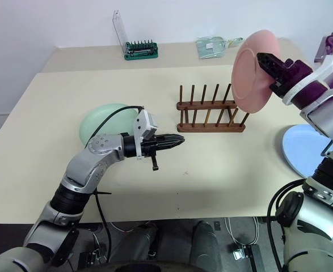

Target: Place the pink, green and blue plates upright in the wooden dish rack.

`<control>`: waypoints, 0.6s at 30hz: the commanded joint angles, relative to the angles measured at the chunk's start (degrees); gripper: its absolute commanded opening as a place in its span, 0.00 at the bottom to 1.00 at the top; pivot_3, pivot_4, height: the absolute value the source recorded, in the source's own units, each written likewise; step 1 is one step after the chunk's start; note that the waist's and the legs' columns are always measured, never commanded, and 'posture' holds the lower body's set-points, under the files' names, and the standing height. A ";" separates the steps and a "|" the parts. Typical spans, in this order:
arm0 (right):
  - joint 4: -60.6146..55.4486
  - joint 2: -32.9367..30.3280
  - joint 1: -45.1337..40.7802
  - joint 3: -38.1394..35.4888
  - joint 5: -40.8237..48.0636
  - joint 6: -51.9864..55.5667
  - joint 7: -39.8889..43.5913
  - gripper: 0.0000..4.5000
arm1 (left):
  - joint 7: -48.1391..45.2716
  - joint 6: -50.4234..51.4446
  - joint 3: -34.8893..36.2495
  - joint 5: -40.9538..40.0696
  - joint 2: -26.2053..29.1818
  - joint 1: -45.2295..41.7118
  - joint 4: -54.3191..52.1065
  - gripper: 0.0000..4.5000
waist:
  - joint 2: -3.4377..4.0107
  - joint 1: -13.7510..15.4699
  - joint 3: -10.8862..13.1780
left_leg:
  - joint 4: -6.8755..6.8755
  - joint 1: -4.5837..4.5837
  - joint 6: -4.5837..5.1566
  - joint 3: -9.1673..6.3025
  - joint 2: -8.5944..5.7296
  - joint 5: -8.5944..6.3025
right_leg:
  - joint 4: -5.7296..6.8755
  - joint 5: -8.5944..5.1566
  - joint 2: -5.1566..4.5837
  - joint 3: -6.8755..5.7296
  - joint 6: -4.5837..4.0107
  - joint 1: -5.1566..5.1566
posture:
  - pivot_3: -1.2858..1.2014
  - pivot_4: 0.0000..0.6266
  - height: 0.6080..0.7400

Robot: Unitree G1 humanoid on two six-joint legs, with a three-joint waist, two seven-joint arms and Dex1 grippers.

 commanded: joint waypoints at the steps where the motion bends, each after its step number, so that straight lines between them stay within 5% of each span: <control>1: 1.82 0.83 -2.73 -1.48 1.54 -1.16 -3.31 0.01 | 0.09 0.02 0.29 -0.86 0.06 -0.09 -2.20 0.04 | 0.01 -0.01 0.00 | 0.00 -0.01 0.00 0.00 0.00 0.00 | 0.00 0.00 0.00 0.00 0.00 -0.01 | 0.52 0.24 1.00; 3: 2.55 1.31 -3.13 -1.39 1.44 -1.33 -4.59 0.01 | 0.25 0.03 0.25 -0.79 -0.06 -0.21 -2.12 0.04 | 0.02 -0.01 0.01 | -0.01 -0.02 0.00 0.00 0.00 0.00 | 0.00 0.00 0.00 0.00 0.00 -0.03 | 0.52 0.24 1.00; 10: -1.44 -1.49 -2.23 3.63 -6.62 -8.50 -0.48 0.66 | 0.55 0.29 0.21 -0.86 0.07 0.16 -2.71 0.04 | 0.02 -0.05 0.01 | -0.01 -0.03 0.00 0.01 0.00 0.00 | 0.00 0.00 0.00 0.00 0.00 -0.03 | 0.52 0.24 1.00; 18: -6.50 -15.19 1.19 8.02 -24.59 -25.48 11.41 0.66 | 4.96 1.79 6.25 -2.44 -0.04 0.52 -3.19 0.04 | 0.05 0.19 0.03 | -0.01 -0.05 0.00 0.05 -0.03 0.00 | 0.00 0.00 0.00 0.00 0.01 -0.07 | 0.52 0.24 1.00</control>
